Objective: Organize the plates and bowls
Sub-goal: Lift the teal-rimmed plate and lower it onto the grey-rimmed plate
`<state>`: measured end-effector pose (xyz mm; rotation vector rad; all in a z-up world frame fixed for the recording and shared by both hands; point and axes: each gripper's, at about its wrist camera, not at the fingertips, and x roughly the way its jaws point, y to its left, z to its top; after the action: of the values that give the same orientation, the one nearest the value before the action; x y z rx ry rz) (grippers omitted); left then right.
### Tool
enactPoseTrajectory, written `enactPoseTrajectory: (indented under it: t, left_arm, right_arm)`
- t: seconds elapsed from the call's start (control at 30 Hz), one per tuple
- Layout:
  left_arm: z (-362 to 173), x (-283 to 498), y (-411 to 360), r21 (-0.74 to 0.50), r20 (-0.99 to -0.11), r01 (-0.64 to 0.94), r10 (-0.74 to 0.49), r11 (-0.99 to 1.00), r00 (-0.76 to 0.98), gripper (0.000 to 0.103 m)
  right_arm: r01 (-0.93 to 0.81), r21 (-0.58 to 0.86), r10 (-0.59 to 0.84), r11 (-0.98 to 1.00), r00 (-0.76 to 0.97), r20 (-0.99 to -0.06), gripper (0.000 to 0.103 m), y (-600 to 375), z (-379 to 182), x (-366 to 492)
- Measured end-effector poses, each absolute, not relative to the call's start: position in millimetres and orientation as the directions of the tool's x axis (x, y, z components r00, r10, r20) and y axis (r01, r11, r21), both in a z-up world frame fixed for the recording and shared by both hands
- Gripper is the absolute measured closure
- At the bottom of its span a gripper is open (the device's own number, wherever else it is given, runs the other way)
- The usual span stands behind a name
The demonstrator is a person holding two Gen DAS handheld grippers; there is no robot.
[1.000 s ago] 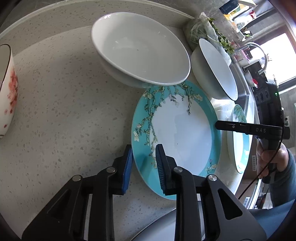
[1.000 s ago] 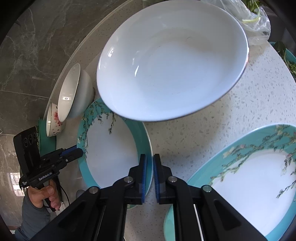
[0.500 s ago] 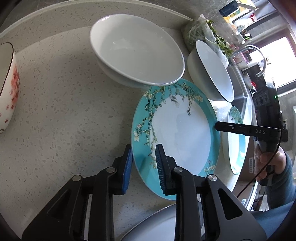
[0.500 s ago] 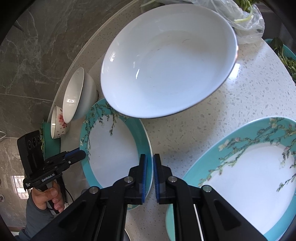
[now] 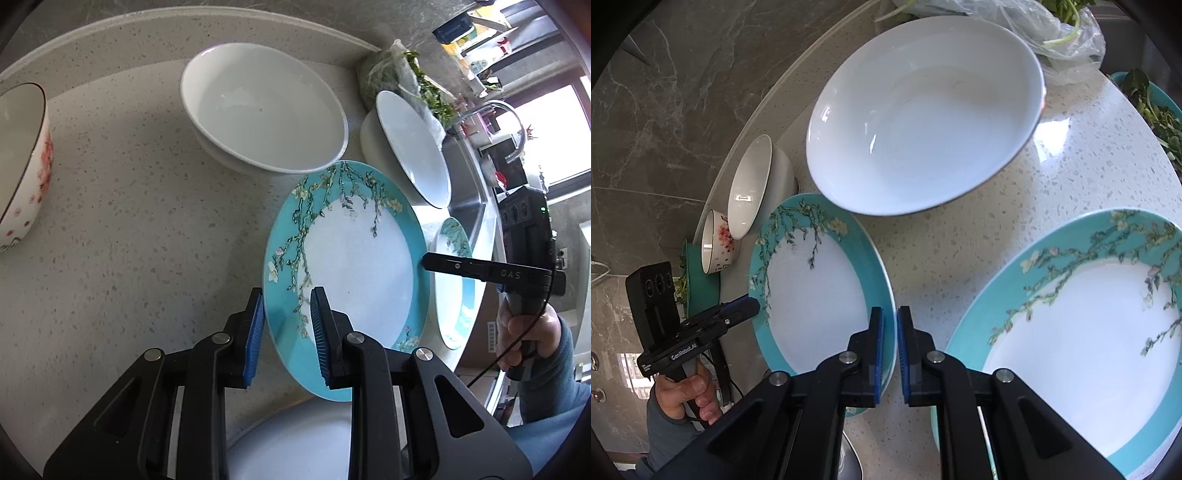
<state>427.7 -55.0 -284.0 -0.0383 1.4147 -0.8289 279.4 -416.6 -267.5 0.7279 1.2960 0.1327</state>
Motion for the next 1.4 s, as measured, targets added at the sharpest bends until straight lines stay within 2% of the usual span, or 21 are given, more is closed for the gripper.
enactPoseTrajectory:
  t: [0.37,0.63,1.13,1.4]
  left_arm:
    - [-256.5,386.3,-20.0,-0.481,-0.845,0.483,-0.534,0.732,-0.033,0.081]
    - [-247.8,334.0,33.3,-0.464,-0.852,0.445,-0.523,0.766,0.011,0.081]
    - [-277.4,261.0,105.7,-0.434,-0.875,0.378,-0.483,0.817,0.039,0.081]
    - [-295.2,245.9,100.9,-0.385,-0.896,0.413,-0.442,0.825,0.049,0.081]
  right_arm:
    - [0.262,0.573,0.492,0.777,0.316,-0.812,0.093,-396.0,-240.2,250.8]
    - [0.185,0.592,0.525,0.785,0.309,-0.793,0.093,-354.9,-223.2,224.5]
    - [0.168,0.587,0.554,0.792,0.21,-0.806,0.093,-294.9,-267.5,181.8]
    - [0.171,0.561,0.525,0.81,0.218,-0.823,0.093,-289.8,-279.2,172.0]
